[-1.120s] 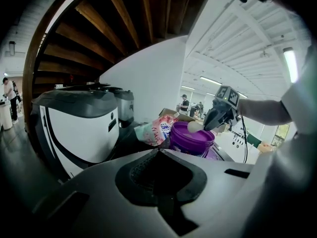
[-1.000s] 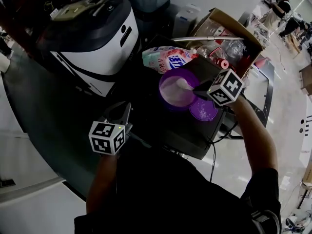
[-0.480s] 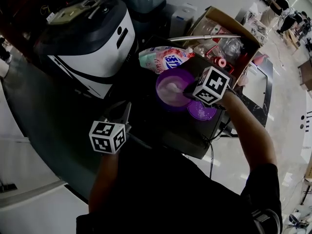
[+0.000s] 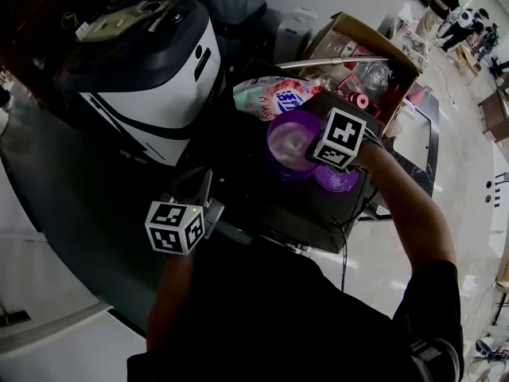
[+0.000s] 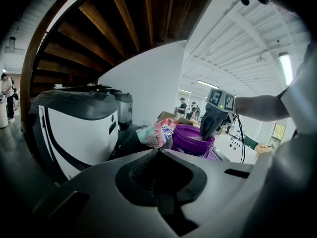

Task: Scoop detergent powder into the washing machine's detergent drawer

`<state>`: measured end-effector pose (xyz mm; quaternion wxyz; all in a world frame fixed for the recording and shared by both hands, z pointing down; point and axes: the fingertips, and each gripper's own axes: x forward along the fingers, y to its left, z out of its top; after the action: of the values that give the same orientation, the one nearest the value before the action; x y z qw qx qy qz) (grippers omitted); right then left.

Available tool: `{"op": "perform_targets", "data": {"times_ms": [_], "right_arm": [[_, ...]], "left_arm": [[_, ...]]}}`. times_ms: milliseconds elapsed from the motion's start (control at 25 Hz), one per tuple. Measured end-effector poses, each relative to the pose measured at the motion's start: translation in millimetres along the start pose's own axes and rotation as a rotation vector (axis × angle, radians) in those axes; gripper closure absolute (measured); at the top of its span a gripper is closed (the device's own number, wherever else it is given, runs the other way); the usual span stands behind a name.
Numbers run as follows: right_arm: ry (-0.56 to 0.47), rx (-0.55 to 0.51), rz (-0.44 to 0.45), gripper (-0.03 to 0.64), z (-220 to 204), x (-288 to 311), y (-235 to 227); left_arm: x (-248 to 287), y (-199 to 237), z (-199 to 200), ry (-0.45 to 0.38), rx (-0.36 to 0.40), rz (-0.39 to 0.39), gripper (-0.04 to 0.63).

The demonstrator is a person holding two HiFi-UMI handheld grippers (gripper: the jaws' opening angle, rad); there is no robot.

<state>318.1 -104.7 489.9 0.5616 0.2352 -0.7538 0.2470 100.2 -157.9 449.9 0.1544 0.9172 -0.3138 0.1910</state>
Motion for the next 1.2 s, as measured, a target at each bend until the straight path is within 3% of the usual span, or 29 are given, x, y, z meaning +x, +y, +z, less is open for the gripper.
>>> {"op": "perform_targets", "data": {"times_ms": [520, 880, 1200], "right_arm": [[0.006, 0.086, 0.083, 0.598, 17.8, 3.6, 29.4], [-0.140, 0.271, 0.162, 0.598, 22.1, -8.9, 25.1], [-0.343, 0.409, 0.169, 0.598, 27.3, -27.3, 15.1]], "left_arm": [[-26.8, 25.6, -17.4, -0.009, -0.023, -0.017, 0.586], [-38.7, 32.8, -19.3, -0.013, -0.020, -0.023, 0.588], [-47.4, 30.6, -24.1, -0.006, -0.008, -0.034, 0.586]]}}
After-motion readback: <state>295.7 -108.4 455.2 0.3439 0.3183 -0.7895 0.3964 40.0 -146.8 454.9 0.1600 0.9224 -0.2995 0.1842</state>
